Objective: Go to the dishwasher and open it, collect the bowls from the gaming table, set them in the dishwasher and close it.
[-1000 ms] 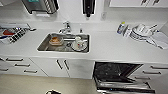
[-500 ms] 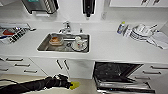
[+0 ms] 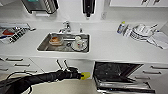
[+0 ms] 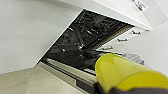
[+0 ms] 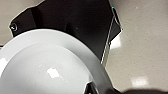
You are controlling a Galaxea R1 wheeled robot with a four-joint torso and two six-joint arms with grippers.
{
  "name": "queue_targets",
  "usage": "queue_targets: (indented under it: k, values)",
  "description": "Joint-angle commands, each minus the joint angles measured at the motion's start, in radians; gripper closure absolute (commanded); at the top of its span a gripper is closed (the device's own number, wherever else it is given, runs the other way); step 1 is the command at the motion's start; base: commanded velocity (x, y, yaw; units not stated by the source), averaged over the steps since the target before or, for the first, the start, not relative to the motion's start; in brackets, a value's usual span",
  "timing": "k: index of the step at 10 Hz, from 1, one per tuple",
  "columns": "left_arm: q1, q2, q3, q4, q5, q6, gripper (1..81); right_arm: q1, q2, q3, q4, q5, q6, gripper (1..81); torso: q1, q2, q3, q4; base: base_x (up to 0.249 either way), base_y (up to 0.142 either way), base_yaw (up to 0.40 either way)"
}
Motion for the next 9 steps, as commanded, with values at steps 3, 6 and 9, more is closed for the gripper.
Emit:
queue_targets:
  k: [3, 6, 9]
  values:
    - [-0.181, 0.21, -0.098, -0.02, 0.009, -0.034, 81.1, -0.002, -0.011, 0.009, -0.004, -0.078, 0.001, 81.1, 0.0, 0.0, 0.0, 0.0, 0.0, 0.0, 0.0]
    - [-0.198, 0.355, -0.154, -0.015, 0.012, -0.034, 81.1, 0.003, 0.0, 0.009, -0.009, -0.082, 0.001, 81.1, 0.0, 0.0, -0.001, 0.0, 0.0, 0.0, 0.0]
    - [-0.263, 0.455, -0.187, -0.022, 0.045, -0.034, 81.1, 0.003, 0.003, 0.008, -0.009, -0.081, 0.001, 81.1, 0.0, 0.0, -0.001, 0.0, 0.0, 0.0, 0.0]
